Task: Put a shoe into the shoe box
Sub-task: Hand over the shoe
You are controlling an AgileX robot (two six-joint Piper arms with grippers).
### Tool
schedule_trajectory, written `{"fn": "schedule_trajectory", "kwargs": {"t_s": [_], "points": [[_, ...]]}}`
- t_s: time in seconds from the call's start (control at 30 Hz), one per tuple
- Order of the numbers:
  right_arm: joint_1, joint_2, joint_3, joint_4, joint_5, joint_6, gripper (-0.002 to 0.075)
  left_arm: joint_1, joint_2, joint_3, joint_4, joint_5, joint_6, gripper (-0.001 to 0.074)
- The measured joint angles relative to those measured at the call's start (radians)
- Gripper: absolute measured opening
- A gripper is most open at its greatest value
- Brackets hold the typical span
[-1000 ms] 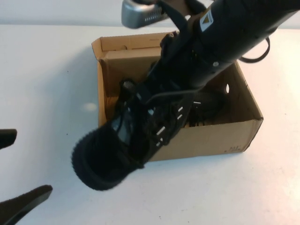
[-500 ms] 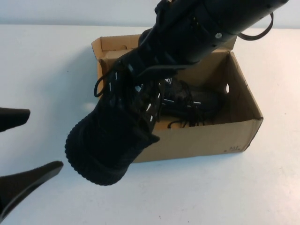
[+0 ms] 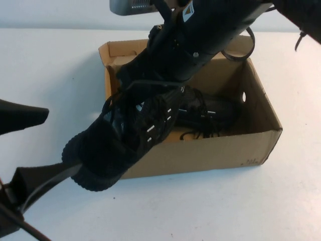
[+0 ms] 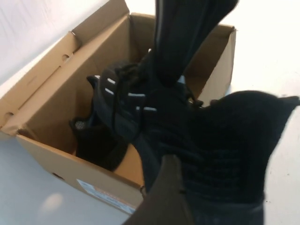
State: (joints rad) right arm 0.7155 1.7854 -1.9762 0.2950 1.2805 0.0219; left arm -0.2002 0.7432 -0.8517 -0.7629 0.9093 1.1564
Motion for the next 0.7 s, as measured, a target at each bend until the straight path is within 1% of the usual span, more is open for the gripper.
{"fn": "schedule_trajectory", "kwargs": {"t_s": [0.27, 0.37, 0.47, 0.57, 0.7], "points": [[-0.039, 0.081, -0.176, 0.000, 0.000, 0.014, 0.0025, -0.008, 0.063, 0.000, 0.022, -0.005, -0.008, 0.0577], [-0.068, 0.095, -0.232, 0.003, 0.000, 0.016, 0.0025, -0.008, 0.075, -0.024, 0.083, 0.001, -0.044, 0.0577], [-0.092, 0.095, -0.246, 0.003, 0.000, 0.016, 0.0025, -0.015, 0.105, -0.092, 0.183, 0.045, -0.090, 0.0575], [-0.107, 0.096, -0.247, 0.003, 0.000, 0.014, 0.0025, -0.045, 0.156, -0.162, 0.252, 0.117, -0.122, 0.0553], [-0.117, 0.103, -0.247, 0.003, 0.005, 0.005, 0.0025, -0.149, 0.212, -0.197, 0.308, 0.162, -0.139, 0.0517]]}}
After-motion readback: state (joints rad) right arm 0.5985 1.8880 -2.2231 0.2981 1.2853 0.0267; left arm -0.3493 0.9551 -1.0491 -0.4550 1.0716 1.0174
